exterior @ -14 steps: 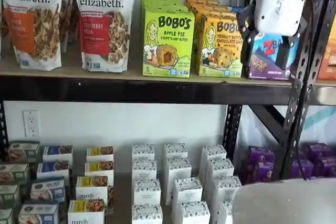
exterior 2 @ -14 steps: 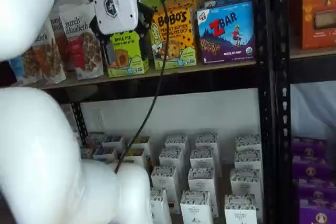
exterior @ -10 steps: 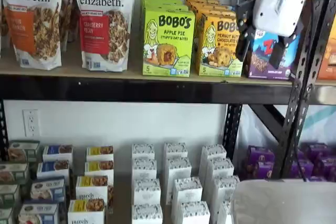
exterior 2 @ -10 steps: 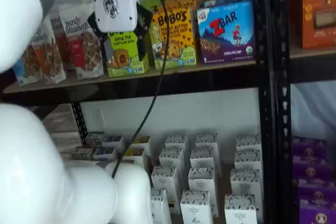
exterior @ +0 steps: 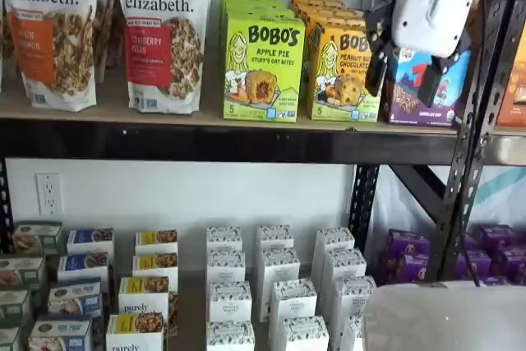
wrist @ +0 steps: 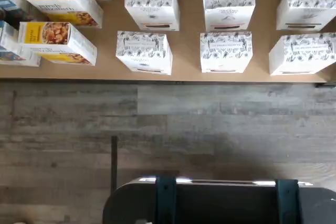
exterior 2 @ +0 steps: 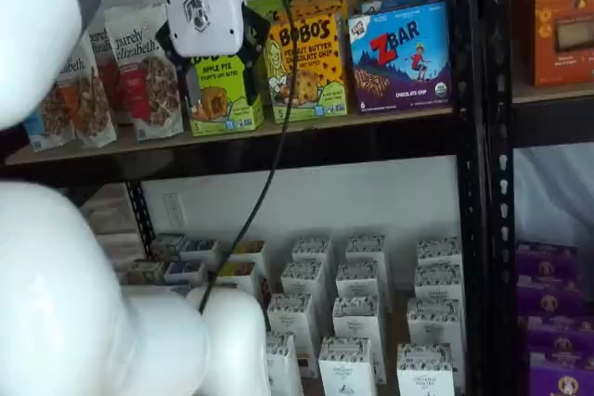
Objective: Pick the green box on the top shelf, the fourth from the left
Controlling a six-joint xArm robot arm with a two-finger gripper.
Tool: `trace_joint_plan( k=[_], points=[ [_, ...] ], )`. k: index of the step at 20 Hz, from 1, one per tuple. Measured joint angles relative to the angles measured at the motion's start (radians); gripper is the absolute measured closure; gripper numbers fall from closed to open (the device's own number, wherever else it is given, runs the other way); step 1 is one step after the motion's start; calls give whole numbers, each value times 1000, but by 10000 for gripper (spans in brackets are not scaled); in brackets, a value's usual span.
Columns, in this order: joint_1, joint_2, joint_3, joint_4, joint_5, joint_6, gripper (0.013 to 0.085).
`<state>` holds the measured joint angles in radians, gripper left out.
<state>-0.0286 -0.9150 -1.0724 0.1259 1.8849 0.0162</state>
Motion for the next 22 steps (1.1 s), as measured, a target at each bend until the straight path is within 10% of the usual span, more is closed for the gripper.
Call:
trace_joint_plan(
  k=[15,22],
  points=[
    [63,57,-20,36,-122,58,130],
    [164,99,-49,-46,-164,137,130]
  ],
)
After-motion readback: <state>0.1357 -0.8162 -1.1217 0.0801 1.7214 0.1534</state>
